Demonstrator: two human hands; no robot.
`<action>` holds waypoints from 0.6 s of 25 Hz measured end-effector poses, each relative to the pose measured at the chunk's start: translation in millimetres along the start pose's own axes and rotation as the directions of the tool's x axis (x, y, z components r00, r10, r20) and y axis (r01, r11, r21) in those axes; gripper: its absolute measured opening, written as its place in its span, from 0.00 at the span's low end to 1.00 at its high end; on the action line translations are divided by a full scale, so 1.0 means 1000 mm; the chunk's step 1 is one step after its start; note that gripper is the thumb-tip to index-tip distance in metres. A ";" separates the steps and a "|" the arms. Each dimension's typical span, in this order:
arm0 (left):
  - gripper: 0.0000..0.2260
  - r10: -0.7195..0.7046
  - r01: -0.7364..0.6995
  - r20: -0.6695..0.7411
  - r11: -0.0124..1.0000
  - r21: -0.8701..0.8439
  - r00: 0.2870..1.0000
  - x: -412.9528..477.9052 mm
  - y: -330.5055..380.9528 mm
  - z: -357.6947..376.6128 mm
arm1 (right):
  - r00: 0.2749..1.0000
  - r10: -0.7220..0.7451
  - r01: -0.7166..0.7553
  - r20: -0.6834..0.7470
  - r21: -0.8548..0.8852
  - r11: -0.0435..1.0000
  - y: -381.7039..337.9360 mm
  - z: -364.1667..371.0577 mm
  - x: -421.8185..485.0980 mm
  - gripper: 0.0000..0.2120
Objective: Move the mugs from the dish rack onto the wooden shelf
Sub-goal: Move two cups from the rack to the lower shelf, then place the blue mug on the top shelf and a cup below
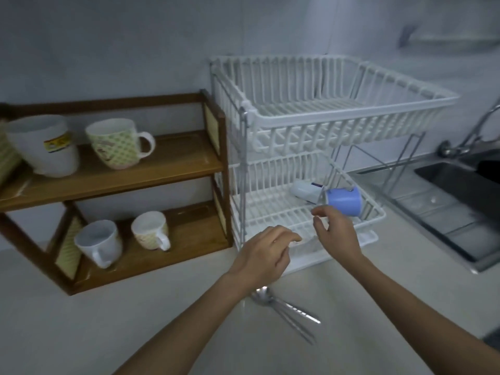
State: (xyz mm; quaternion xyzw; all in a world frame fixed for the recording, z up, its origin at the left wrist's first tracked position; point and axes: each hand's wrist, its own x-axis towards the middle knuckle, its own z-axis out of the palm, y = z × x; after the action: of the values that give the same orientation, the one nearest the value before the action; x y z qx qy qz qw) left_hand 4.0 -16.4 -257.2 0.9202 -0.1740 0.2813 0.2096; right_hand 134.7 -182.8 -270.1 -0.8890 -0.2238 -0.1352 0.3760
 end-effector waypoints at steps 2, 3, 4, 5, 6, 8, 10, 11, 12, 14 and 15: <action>0.15 -0.071 0.070 0.045 0.997 0.041 0.996 0.034 0.001 0.023 | 0.998 0.037 -0.030 0.052 -0.139 0.990 0.039 -0.017 0.036 0.11; 0.17 -0.139 0.133 0.087 0.989 0.067 0.986 0.051 -0.001 0.035 | 0.994 0.052 -0.030 0.093 -0.222 0.975 0.057 -0.024 0.055 0.14; 0.19 -0.211 0.198 0.139 0.975 0.099 0.968 0.069 -0.004 0.047 | 0.988 0.070 -0.030 0.136 -0.277 0.960 0.073 -0.031 0.072 0.18; 0.21 -0.278 0.253 0.191 0.957 0.144 0.941 0.088 -0.010 0.059 | 0.977 0.090 -0.024 0.192 -0.323 0.946 0.087 -0.038 0.088 0.24; 0.23 -0.337 0.290 0.239 0.933 0.211 0.911 0.106 -0.017 0.071 | 0.954 0.108 0.006 0.278 -0.381 0.925 0.098 -0.043 0.102 0.31; 0.26 -0.430 0.306 0.308 0.874 0.378 0.849 0.141 -0.032 0.092 | 0.869 0.132 0.143 0.477 -0.498 0.855 0.115 -0.052 0.127 0.41; 0.30 -0.505 0.312 0.323 0.811 0.495 0.800 0.168 -0.047 0.111 | 0.790 0.135 0.289 0.599 -0.558 0.778 0.123 -0.053 0.145 0.45; 0.31 -0.534 0.315 0.331 0.787 0.530 0.778 0.179 -0.053 0.122 | 0.765 0.129 0.352 0.631 -0.577 0.737 0.124 -0.051 0.150 0.46; 0.32 -0.552 0.310 0.340 0.770 0.557 0.761 0.189 -0.058 0.134 | 0.750 0.116 0.409 0.651 -0.593 0.693 0.128 -0.047 0.154 0.46; 0.32 -0.555 0.256 0.364 0.747 0.613 0.748 0.202 -0.067 0.155 | 0.745 0.069 0.490 0.663 -0.615 0.618 0.131 -0.037 0.153 0.45; 0.33 -0.552 0.228 0.385 0.744 0.628 0.739 0.208 -0.072 0.164 | 0.749 0.043 0.506 0.661 -0.613 0.606 0.134 -0.032 0.153 0.44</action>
State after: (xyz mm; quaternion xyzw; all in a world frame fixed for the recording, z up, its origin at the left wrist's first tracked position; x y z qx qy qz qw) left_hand 270.9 -76.3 -279.1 0.9958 0.0669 -0.0105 -0.0620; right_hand 331.6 -243.2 -266.9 -0.9137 -0.3757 0.0302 -0.1523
